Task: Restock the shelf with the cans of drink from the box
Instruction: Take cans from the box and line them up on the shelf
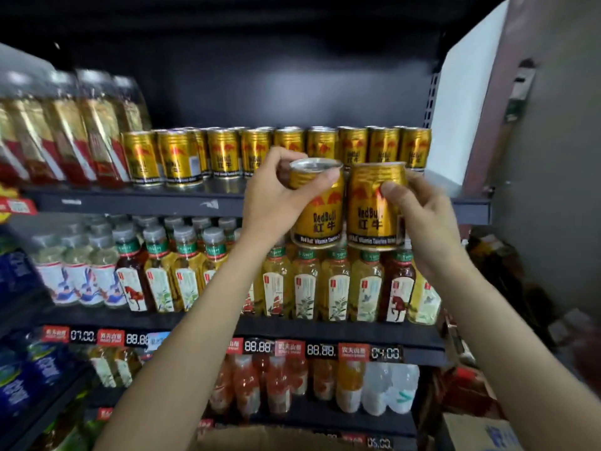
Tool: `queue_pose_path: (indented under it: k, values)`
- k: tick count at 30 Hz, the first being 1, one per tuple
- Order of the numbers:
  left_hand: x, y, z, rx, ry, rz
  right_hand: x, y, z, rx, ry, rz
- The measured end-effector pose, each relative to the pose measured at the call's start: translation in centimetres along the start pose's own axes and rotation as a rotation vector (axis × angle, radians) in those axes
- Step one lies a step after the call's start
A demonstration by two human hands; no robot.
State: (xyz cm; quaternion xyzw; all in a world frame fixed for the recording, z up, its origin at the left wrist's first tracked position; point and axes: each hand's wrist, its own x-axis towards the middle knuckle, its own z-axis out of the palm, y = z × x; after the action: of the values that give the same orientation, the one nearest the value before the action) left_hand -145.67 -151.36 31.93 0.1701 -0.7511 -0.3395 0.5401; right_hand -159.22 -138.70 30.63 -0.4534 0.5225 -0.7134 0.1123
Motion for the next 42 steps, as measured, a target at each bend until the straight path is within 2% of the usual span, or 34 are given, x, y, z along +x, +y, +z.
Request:
queue_pose_path:
  k: [5,15,19,22,24,26,28,31,36,42]
  values:
    - [4.2,1.0,2.7,0.15,0.155,0.083,4.5,-1.9,-1.1,-0.002,0.08,-0.105]
    - [7.9,-1.2,8.6,0.234,0.197,0.048,10.0,1.1,-3.6,-0.202,0.155,-0.111]
    - [8.6,-1.8,10.2,0.246,0.117,-0.006,11.1,2.3,-4.7,-0.293,0.148,-0.089]
    - [8.7,-2.2,10.0,0.252,-0.033,-0.025,11.3,2.3,-6.0,-0.345,0.09,-0.056]
    - [8.5,-2.7,9.1,0.282,-0.15,0.008,10.9,2.0,-6.9,-0.412,0.012,-0.048]
    - [8.2,-3.1,8.3,0.389,-0.212,0.1,10.4,1.9,-7.2,-0.594,-0.053,-0.122]
    - [8.1,-3.3,7.8,0.499,-0.224,0.187,10.1,2.1,-7.0,-0.776,-0.049,-0.206]
    - [9.1,-3.1,7.6,0.539,-0.244,0.213,10.8,2.4,-6.8,-0.851,-0.012,-0.23]
    - [11.1,-3.9,8.5,0.729,-0.286,0.278,12.5,2.7,-6.5,-0.858,0.01,-0.154]
    - [13.9,-5.3,9.4,1.056,-0.217,0.428,15.6,4.1,-5.7,-0.979,0.055,-0.065]
